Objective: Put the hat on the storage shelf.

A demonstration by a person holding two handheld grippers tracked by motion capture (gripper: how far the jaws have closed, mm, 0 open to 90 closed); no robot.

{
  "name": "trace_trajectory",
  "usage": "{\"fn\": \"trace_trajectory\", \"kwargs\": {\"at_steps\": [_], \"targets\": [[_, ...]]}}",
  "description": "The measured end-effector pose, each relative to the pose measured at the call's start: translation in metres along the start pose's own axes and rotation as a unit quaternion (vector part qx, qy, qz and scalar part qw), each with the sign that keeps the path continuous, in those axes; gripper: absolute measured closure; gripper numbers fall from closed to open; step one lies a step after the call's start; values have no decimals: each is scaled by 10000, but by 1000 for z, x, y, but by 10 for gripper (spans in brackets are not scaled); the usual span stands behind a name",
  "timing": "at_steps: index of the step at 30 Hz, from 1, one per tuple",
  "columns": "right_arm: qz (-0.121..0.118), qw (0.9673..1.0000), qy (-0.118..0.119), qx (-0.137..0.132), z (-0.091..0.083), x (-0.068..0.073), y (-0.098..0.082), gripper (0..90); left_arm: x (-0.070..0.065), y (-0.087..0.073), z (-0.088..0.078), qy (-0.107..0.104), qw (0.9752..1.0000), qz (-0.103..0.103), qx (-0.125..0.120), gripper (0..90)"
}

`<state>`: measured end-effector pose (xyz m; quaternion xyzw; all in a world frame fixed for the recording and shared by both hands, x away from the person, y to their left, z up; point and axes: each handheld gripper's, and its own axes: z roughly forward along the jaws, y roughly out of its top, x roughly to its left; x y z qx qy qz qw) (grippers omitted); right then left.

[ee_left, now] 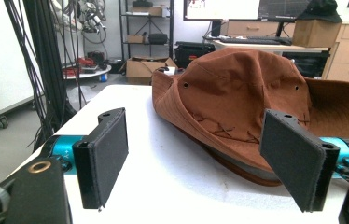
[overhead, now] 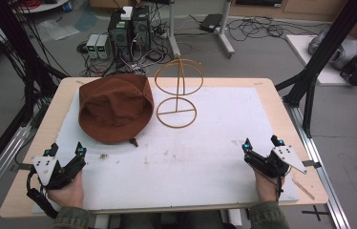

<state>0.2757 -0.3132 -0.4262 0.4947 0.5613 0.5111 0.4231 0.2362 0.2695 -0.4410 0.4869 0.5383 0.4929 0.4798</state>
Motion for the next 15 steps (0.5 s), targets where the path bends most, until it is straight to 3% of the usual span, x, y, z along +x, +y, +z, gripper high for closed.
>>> {"fn": "trace_trajectory", "kwargs": {"at_steps": [15], "targets": [[-21, 10000, -1, -10, 0, 1, 0, 54, 0, 0, 1, -5, 10000, -30, 12, 237]]}}
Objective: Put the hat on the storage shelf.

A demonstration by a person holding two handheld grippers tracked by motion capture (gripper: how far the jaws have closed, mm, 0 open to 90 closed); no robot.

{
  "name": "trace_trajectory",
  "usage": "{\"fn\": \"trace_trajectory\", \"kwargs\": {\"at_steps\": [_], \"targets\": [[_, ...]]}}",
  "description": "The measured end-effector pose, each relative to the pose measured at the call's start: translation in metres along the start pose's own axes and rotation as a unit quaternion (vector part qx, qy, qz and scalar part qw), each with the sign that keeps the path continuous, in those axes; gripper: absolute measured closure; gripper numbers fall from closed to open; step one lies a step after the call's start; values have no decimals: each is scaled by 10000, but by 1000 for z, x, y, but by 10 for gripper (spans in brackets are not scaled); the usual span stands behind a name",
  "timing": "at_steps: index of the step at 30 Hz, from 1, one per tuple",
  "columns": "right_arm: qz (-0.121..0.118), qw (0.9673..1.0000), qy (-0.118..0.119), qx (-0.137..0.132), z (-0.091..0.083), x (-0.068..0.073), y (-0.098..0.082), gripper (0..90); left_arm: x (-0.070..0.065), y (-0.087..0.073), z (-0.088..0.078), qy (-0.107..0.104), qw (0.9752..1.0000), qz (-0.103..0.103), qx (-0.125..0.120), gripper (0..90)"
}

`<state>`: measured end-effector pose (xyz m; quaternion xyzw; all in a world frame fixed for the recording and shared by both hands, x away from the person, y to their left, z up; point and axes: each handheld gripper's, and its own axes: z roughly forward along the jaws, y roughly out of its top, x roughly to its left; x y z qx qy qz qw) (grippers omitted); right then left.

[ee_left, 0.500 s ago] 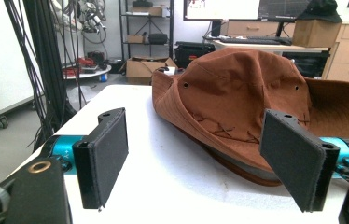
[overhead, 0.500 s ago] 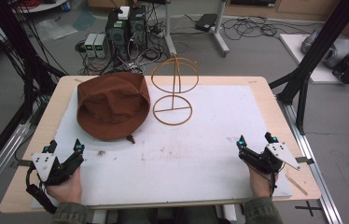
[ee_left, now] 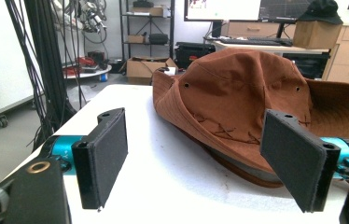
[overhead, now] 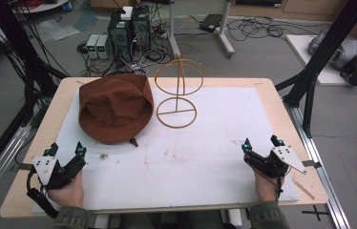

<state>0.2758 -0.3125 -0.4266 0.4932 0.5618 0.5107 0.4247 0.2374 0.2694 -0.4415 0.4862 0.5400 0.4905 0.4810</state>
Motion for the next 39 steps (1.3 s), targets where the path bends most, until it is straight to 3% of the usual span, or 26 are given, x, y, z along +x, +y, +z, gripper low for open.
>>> {"fn": "trace_trajectory", "kwargs": {"at_steps": [13, 18, 21, 24, 28, 33, 39], "targets": [[66, 10000, 9, 12, 0, -1, 0, 54, 1, 1, 0, 28, 9999, -129, -39, 236], [84, 10000, 18, 9, 0, -1, 0, 53, -2, 4, 3, 41, 9999, 60, -94, 230], [95, 9999, 36, 24, 1, -1, 0, 54, -3, 10, 5, -81, 9998, 94, -130, 239], [267, 9996, 41, 41, 1, -1, -1, 54, -6, 20, 8, -212, 9995, 218, -85, 236], [200, 9997, 114, 93, 4, 0, -2, 54, -13, 35, 10, -214, 9980, 517, -293, 230], [192, 9997, 124, 105, 5, 0, -2, 54, -21, 71, 33, -625, 9952, 749, -82, 215], [228, 9996, 140, 117, 5, -1, -1, 54, -37, 105, 61, -742, 9932, 895, -111, 214]]}}
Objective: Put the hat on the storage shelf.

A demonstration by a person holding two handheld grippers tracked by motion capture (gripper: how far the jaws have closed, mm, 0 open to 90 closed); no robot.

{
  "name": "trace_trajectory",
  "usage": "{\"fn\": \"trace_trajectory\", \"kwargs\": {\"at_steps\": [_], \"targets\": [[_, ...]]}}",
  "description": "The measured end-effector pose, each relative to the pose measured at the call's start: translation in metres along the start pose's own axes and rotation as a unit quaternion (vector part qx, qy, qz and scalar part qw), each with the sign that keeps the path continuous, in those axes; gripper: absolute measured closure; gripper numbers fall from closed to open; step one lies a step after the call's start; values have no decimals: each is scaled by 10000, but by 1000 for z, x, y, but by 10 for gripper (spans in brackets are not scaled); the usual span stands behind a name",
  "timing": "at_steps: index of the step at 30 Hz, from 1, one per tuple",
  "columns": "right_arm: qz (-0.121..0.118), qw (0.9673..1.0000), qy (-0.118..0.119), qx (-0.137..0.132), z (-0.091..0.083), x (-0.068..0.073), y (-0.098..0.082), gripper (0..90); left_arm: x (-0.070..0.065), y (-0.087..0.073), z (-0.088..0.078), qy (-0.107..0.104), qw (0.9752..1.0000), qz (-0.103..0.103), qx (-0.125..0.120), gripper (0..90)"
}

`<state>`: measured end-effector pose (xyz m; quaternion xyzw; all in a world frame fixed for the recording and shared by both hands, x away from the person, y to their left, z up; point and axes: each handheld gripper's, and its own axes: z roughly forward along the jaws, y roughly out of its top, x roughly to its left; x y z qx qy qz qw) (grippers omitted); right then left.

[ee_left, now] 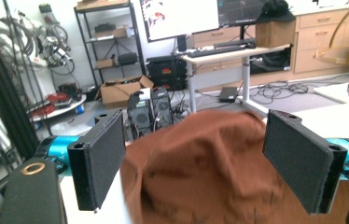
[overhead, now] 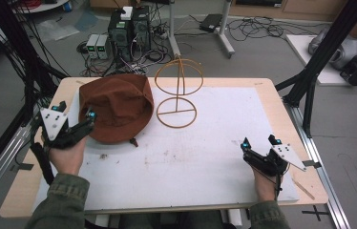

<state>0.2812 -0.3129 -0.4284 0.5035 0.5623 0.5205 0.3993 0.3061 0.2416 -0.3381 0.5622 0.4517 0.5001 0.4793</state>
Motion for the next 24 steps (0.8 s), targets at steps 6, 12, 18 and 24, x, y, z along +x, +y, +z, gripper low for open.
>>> {"fn": "trace_trajectory", "kwargs": {"at_steps": [6, 12, 18, 24], "targets": [[-28, 10000, -17, -34, 1, -1, 0, 54, -10, 9, 34, -24, 9997, -134, 216, 220], [30, 10000, -40, -4, 1, -2, 0, 54, -17, 15, 71, 231, 9982, -418, 368, 228], [-18, 10000, -23, 33, 4, -2, 0, 54, -27, 3, 96, 515, 9942, -698, 641, 235], [-39, 10000, -15, 49, 5, -5, -1, 54, -34, -13, 113, 439, 9868, -1116, 1090, 237]]}}
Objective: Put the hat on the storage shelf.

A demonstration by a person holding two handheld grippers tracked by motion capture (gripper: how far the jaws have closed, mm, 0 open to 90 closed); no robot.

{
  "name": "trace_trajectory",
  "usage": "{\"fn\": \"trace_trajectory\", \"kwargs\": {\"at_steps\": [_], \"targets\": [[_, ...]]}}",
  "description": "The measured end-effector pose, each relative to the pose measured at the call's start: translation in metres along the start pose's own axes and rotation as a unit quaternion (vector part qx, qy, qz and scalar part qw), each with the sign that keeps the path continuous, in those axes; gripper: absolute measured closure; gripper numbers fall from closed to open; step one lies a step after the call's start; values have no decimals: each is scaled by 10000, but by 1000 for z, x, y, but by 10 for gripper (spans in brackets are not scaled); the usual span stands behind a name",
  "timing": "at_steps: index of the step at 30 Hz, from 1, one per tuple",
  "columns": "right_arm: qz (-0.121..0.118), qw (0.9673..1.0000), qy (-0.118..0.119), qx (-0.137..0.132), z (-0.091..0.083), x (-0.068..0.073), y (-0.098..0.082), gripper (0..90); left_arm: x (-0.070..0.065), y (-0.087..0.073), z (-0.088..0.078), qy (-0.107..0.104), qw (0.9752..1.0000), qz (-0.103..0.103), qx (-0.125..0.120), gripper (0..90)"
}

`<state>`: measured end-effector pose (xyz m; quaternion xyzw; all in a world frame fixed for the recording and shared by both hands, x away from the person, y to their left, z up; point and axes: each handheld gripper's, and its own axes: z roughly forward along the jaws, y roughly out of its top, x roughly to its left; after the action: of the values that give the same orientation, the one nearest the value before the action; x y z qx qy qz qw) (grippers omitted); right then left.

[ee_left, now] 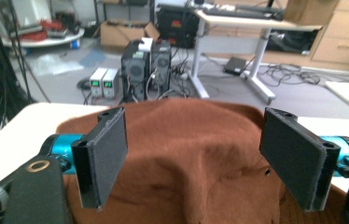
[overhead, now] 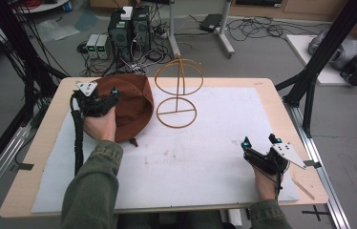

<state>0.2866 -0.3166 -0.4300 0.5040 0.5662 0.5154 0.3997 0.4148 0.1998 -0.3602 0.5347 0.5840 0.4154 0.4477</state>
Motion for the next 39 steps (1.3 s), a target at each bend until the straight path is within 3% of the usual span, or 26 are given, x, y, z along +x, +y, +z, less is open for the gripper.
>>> {"fn": "trace_trajectory", "kwargs": {"at_steps": [5, 8, 10, 14, 24, 33, 37, 39], "targets": [[40, 10000, -14, 50, 1, -3, -1, 54, -8, -9, 8, 134, 9997, -64, 211, 242], [36, 10000, -23, 47, 1, -4, -1, 54, -14, -15, 8, 403, 9990, 147, 106, 259], [40, 10000, -21, 59, 1, -4, -2, 54, -16, -19, 10, 468, 9988, 133, 72, 273], [28, 10000, -11, 75, 2, -4, -2, 54, -13, -28, 19, 440, 9985, -105, 312, 274], [32, 9999, -17, 102, 4, -5, -2, 54, -19, -45, 35, 534, 9960, 7, 718, 287], [26, 9999, 11, 126, 5, -5, -3, 54, -11, -57, 49, 378, 9937, -349, 992, 306], [49, 9999, 13, 140, 6, -4, -3, 54, -11, -58, 50, 362, 9937, -312, 1017, 361], [7, 9999, 14, 135, 6, -4, -3, 54, -9, -58, 50, 324, 9936, -348, 1028, 438]]}}
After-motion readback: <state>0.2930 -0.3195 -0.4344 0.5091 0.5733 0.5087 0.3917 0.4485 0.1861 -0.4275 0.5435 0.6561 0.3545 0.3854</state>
